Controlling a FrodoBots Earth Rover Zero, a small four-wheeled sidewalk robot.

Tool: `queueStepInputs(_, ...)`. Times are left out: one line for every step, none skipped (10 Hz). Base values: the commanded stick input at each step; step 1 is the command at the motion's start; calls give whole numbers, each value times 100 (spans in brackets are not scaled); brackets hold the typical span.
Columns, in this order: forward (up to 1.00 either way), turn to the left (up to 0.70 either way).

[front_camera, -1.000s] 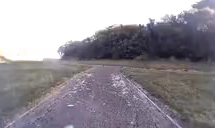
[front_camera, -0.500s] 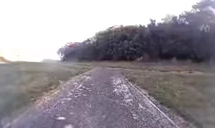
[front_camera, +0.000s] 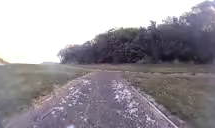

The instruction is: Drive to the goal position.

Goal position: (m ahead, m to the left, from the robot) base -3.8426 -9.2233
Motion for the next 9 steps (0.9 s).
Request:
queueStepInputs(70,0)
queueStepInputs(70,0)
queueStepInputs(70,0)
queueStepInputs(70,0)
queueStepInputs(70,0)
queueStepInputs(70,0)
queueStepInputs(70,0)
queueStepInputs(70,0)
queueStepInputs(70,0)
